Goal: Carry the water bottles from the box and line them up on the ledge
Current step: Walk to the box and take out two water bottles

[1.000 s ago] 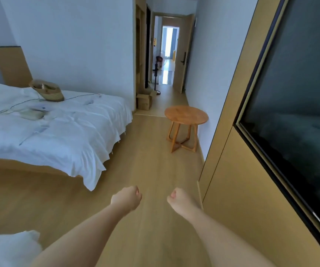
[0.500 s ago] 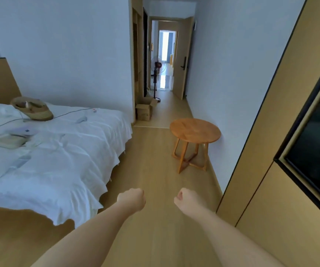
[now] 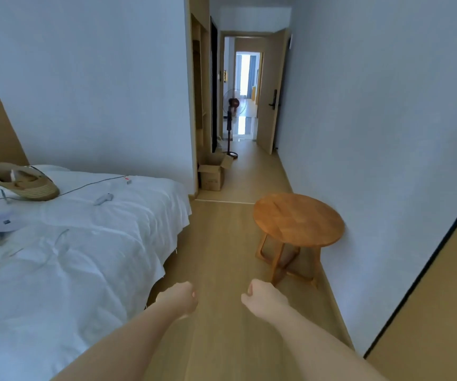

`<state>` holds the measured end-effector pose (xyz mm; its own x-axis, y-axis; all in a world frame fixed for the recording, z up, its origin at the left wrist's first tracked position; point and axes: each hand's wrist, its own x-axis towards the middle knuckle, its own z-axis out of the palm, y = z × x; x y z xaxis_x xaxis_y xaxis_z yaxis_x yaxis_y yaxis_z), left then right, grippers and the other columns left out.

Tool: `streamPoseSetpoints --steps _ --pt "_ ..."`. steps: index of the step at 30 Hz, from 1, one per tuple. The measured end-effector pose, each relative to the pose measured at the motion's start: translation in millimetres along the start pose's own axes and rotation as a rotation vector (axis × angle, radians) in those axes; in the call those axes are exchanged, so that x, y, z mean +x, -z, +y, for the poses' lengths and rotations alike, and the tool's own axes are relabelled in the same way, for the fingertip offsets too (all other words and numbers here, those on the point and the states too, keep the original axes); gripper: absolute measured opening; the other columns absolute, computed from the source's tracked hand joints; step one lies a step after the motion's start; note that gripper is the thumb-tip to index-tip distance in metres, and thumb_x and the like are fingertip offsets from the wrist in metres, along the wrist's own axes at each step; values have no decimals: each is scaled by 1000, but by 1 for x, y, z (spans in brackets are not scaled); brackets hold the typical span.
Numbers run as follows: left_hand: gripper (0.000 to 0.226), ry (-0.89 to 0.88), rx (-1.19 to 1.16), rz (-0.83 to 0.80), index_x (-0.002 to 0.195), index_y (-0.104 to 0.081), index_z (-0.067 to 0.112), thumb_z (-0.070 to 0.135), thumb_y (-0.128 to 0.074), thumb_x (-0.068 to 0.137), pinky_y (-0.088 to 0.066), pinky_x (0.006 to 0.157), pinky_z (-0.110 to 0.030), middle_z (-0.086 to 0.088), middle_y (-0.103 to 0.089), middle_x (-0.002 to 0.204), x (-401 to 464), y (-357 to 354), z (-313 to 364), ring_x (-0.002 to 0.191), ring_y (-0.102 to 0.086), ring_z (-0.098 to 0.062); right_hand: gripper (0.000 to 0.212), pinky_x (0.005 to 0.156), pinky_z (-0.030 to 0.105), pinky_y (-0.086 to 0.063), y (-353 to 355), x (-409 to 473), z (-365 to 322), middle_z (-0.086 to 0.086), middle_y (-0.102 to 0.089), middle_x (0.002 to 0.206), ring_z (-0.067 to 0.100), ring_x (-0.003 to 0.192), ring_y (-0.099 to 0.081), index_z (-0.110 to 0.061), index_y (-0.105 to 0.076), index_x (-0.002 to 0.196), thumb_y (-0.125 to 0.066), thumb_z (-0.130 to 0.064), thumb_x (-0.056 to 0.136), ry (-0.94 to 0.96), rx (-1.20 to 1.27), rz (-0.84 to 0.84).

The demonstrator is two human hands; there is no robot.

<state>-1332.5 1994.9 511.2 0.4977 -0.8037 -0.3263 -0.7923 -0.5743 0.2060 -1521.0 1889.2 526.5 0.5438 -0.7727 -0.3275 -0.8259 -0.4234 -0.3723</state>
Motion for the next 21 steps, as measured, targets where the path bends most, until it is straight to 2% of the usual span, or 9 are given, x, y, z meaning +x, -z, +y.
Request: streamPoseSetpoints --steps 4,10,12,15,18,21 --pt "24 28 -68 15 77 -47 17 24 -34 97 -45 73 -29 2 -51 82 83 38 2 76 -51 -17 30 80 34 -47 48 91 -19 -4 -59 104 19 95 -59 -19 -53 112 -42 -43 97 54 -26 34" --pt "31 79 -133 1 66 -36 19 18 -33 96 -37 69 -26 4 -39 71 208 71 -14 73 -44 -17 33 82 33 -47 71 216 -35 -4 -61 108 18 99 -60 -20 -53 115 -43 -44 96 52 -65 -2" --pt "30 90 -147 -8 68 -40 19 18 -33 97 -40 73 -27 4 -43 76 261 85 -20 78 -49 -19 36 81 32 -47 78 266 -42 -4 -61 110 18 100 -60 -19 -52 118 -43 -46 96 43 -72 -14" --pt "23 75 -186 -14 91 -55 17 15 -33 100 -44 88 -26 4 -49 92 340 110 -29 97 -57 -18 40 86 33 -48 94 336 -59 -2 -60 116 18 104 -58 -18 -50 122 -42 -47 96 20 -83 -10" --pt "23 89 -209 -25 80 -49 19 16 -36 99 -44 84 -25 7 -46 78 416 138 -35 85 -51 -16 40 88 34 -50 117 403 -79 -2 -60 112 17 101 -59 -18 -51 121 -43 -47 96 -10 -67 13" --pt "30 115 -261 11 70 -42 21 15 -35 99 -46 87 -28 5 -45 77 483 180 -29 85 -50 -17 37 87 34 -50 144 459 -94 -4 -59 110 15 98 -59 -19 -52 118 -43 -48 96 -32 -34 66"
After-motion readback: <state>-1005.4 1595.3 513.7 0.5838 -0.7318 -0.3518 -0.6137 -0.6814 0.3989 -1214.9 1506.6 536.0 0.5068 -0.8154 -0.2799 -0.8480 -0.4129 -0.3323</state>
